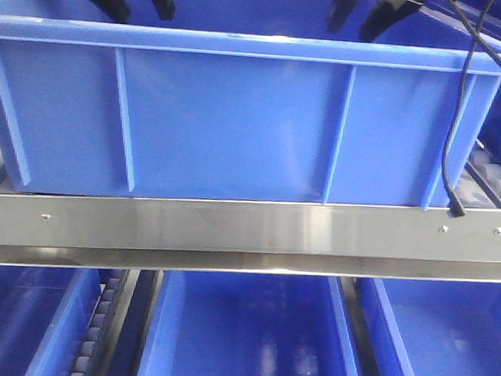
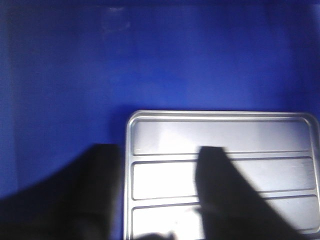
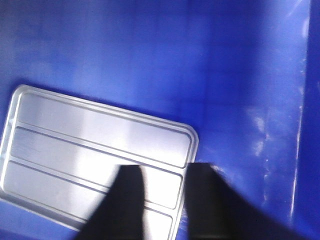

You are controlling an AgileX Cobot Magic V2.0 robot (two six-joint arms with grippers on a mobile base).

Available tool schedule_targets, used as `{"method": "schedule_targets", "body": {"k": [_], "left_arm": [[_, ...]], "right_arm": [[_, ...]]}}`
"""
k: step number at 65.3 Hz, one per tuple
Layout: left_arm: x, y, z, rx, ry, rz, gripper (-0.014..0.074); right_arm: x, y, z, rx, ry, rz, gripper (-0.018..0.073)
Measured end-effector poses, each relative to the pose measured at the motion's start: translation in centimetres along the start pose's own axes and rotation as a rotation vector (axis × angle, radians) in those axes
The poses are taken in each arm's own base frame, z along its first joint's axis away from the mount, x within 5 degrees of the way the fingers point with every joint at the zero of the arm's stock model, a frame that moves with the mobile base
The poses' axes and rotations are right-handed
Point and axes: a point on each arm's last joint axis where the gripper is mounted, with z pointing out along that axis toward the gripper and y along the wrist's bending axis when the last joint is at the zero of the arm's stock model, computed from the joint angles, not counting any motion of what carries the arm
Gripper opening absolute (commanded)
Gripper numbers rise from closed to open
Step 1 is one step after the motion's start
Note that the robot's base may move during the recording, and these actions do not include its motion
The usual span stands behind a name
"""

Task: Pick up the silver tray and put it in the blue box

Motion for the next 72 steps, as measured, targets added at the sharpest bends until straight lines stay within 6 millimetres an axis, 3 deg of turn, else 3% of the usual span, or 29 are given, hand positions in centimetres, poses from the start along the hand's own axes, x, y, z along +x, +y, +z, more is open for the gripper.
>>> {"method": "schedule_targets", "body": {"k": [20,38,46,54,72], "left_arm": [[-0.3,0.0,-0.3,0.000,-0.016,0.003,0.0000],[-0.4,-0.1,-5.5,0.015,-0.108,0.006,-0.0008],[1.6,0.0,-6.7,0.045,-0.160,-0.017,-0.0007],[4.0,0.5,-8.3,0.062,-0.232,-0.030,-0.0007],[12.4,2.3,-13.1,0.081,-0.481,-0.002,-0.0006]], "right_arm": [[-0.3,0.6,-0.1,-0.066,-0.035,0.039,0.0057],[0.0,3.3,-4.8,-0.120,-0.131,-0.107,0.0057],[1.1,4.4,-6.6,-0.147,-0.236,-0.123,0.0057],[2.9,4.4,-8.1,-0.139,-0.334,-0.155,0.0057],[10.7,1.6,-11.9,-0.093,-0.531,-0.226,0.0057]]}}
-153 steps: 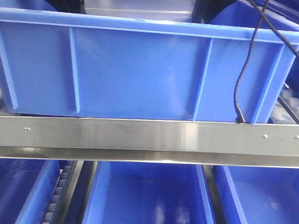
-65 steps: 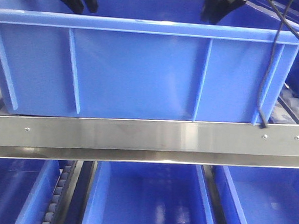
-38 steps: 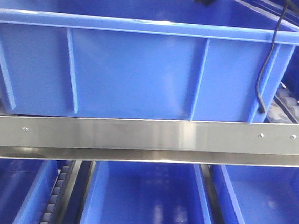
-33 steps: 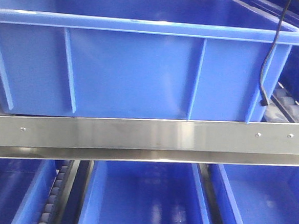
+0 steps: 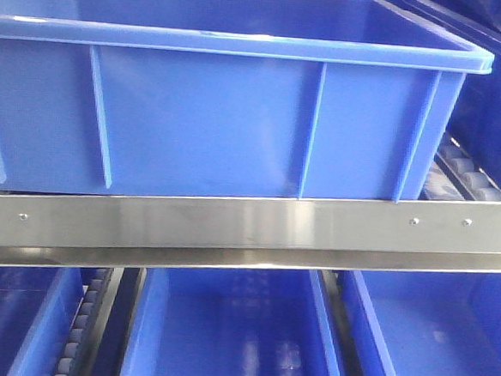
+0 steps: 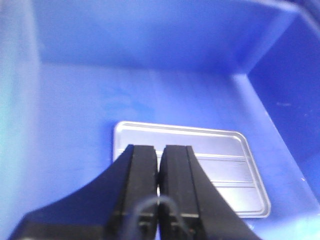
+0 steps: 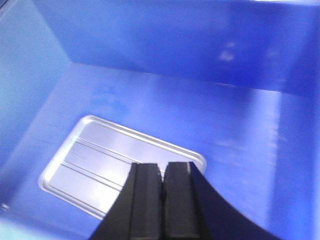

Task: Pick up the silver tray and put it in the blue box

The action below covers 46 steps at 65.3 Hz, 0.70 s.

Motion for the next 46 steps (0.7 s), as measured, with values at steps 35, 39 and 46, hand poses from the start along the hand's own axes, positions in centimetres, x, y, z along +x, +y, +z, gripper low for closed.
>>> {"method": "schedule_targets", "body": {"k": [35,39,46], "left_arm": [[10.4,2.1,-12.7,0.039,-0.216,0.068,-0.0006],[10.4,2.1,-13.4,0.045,-0.250,0.069,-0.0006],[10.3,2.1,-14.1,0.052,-0.290,0.069,-0.0006]], "right_arm": [[11.8,-1.8,-11.9,0.044,-0.216,-0.099,0.0057],[12.1,-1.9,-12.4,0.043,-0.226,-0.101,0.0057],[12.4,-1.9,-12.7,0.043,-0.232,-0.101,0.0057]]}}
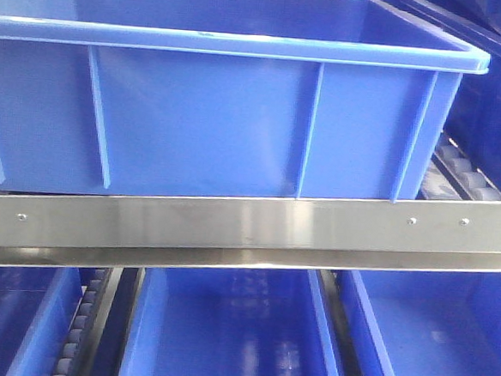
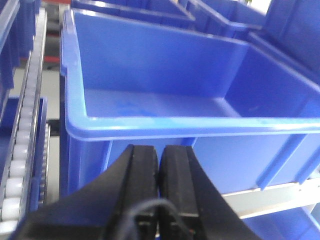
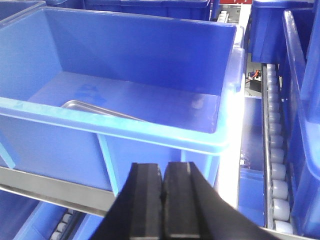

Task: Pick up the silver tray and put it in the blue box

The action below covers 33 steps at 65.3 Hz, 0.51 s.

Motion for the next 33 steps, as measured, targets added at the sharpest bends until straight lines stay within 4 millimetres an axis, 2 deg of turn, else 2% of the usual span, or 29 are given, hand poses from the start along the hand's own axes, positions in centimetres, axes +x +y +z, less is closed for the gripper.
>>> {"method": "schedule_targets", "body": {"k": [23,33], "left_arm": [[0.0,0.0,0.0,0.001,-0.003,0.000,-0.0006],[0.0,0.0,0.0,0.001,-0.003,0.000,-0.0006]], "right_arm": [[0.0,0.0,-0.1,0.000,-0.002,0.000,0.0057],[-0.1,-0.1,-1.4,0.004,-0.051,-0.036,0.0057]]}}
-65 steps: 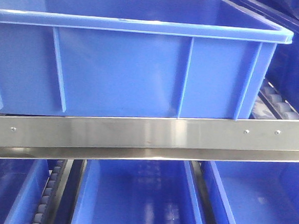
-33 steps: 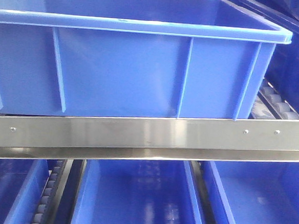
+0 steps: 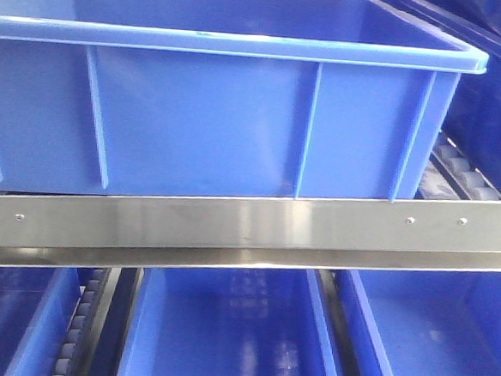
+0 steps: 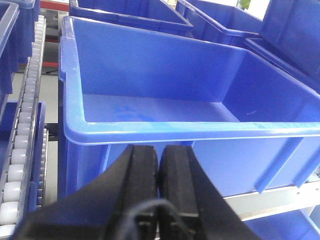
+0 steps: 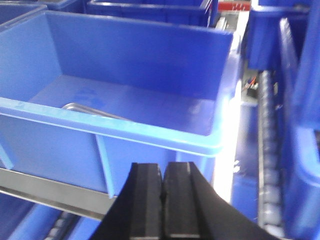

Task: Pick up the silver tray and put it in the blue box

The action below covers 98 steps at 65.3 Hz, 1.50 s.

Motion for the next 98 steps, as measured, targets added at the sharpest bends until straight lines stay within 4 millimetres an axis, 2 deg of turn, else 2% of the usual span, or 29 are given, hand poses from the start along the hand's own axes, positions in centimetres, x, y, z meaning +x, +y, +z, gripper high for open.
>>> {"method": "schedule_targets", "body": {"k": [9,20,29,39,81,90,98], "left_arm": [[0.0,0.0,0.0,0.000,0.000,0.000,-0.0006],[0.0,0.0,0.0,0.000,0.000,0.000,-0.0006],[0.0,0.0,0.0,0.000,0.000,0.000,-0.0006],[0.0,0.0,0.0,0.000,0.000,0.002,-0.0006],[0.1,0.0,0.0,0.000,0.000,0.002,-0.0006],[0.9,0.3,-0.2,-0.019,0.010,0.010,-0.0006],[2.0,1.2,-1.5,-0.096,-0.021,0.074,-0.0008]], "right_arm": [[0.9,-0.8,-2.7,0.065,-0.089,-0.028,0.0057],[4.1,-1.7,-6.1,0.204,-0.174,-0.049,0.0057],[6.2,-1.6,-7.6,0.252,-0.220,-0.046,0.0057],[8.5,-1.6,-7.9,0.256,-0.210,-0.032,0.0057],[8.5,-1.6,-7.9,0.256,-0.209,-0.031,0.0057],[8.5,-1.6,-7.9,0.256,-0.209,-0.032,0.0057],[8.5,-1.6,-7.9,0.256,-0.209,-0.032,0.0057]]}}
